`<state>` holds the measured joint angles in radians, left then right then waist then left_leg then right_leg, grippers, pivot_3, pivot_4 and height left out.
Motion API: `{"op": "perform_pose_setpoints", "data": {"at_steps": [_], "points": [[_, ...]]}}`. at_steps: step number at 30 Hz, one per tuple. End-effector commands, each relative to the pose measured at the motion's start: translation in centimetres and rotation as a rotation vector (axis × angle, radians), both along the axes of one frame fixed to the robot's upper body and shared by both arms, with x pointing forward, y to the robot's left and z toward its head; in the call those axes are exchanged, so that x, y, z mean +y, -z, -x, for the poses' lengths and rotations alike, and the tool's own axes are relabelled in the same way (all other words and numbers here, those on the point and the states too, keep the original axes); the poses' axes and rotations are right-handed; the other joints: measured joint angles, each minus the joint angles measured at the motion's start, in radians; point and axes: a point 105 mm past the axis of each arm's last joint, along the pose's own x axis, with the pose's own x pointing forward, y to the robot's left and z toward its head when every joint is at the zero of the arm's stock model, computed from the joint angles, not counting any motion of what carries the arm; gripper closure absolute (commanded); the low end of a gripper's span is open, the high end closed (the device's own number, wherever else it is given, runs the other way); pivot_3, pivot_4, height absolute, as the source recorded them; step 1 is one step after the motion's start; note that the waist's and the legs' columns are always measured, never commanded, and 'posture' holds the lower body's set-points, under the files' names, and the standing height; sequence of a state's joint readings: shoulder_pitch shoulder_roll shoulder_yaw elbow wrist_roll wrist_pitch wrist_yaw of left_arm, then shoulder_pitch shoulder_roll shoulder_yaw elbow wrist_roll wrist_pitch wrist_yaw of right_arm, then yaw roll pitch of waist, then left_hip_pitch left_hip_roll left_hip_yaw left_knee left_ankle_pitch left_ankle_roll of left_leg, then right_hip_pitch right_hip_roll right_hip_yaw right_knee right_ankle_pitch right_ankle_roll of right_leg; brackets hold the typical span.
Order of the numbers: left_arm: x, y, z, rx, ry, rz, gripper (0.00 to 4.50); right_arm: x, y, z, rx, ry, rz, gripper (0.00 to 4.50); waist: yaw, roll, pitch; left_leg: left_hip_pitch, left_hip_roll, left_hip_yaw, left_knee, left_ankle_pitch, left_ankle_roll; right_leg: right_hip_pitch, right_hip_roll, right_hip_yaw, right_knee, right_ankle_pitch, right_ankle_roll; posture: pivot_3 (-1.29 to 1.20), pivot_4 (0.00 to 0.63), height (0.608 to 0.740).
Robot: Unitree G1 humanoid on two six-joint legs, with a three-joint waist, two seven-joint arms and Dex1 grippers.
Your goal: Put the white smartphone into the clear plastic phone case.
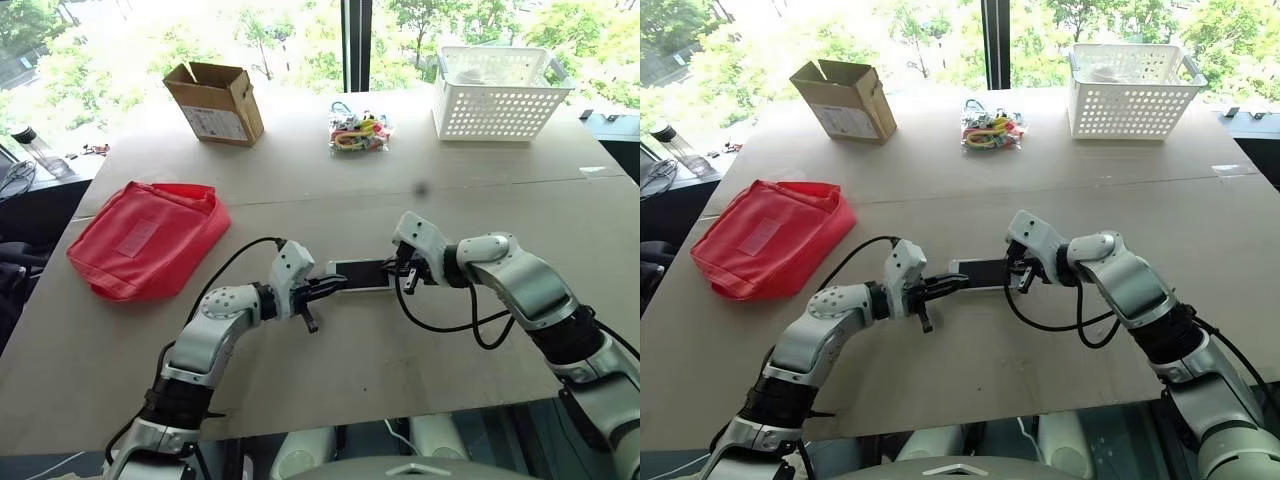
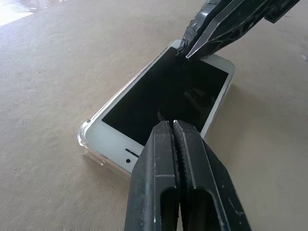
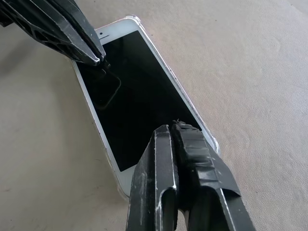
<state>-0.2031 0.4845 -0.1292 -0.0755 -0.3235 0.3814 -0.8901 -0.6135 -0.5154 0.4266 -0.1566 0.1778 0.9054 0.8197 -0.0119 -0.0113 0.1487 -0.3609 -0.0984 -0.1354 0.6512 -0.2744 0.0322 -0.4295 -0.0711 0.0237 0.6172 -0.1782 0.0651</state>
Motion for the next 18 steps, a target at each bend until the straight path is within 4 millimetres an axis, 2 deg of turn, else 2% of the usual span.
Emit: {"op": "perform_pose_setpoints", "data": {"at_steps": [1, 9, 15, 18], "points": [[-0.2, 0.5, 0.6, 0.016, 0.013, -0.022, 4.40, -1.1, 4.8, 0.9, 0.151, 0.045, 0.116, 4.50, -0.001, 0.000, -0.005, 0.000, 0.000, 0.000, 0.000, 0.000, 0.000, 0.000, 0.000, 0.000, 0.000, 0.000, 0.000, 0.00, 0.150, 0.740], [-0.3, 0.7, 0.8, 0.019, 0.007, -0.021, 4.40, -1.2, 6.4, 1.4, 0.190, 0.040, 0.167, 4.50, -0.001, 0.001, -0.017, 0.003, 0.000, 0.000, 0.000, -0.001, 0.002, 0.002, 0.001, 0.000, 0.000, 0.000, 0.000, 0.00, 0.150, 0.740], [-0.4, 0.8, 0.8, 0.022, 0.003, -0.018, 4.40, -1.6, 7.7, 1.7, 0.220, 0.044, 0.201, 4.50, 0.000, 0.002, -0.018, 0.015, 0.000, -0.001, -0.002, -0.004, 0.003, 0.016, 0.001, -0.001, -0.001, -0.005, 0.006, 0.00, 0.150, 0.740], [-0.3, 0.8, 0.9, 0.023, 0.001, -0.018, 4.40, -1.6, 8.0, 1.7, 0.223, 0.046, 0.206, 4.50, -0.001, 0.001, -0.021, 0.016, 0.000, -0.001, -0.002, -0.004, 0.004, 0.017, 0.001, -0.001, -0.002, -0.005, 0.007, 0.00, 0.150, 0.740]]}}
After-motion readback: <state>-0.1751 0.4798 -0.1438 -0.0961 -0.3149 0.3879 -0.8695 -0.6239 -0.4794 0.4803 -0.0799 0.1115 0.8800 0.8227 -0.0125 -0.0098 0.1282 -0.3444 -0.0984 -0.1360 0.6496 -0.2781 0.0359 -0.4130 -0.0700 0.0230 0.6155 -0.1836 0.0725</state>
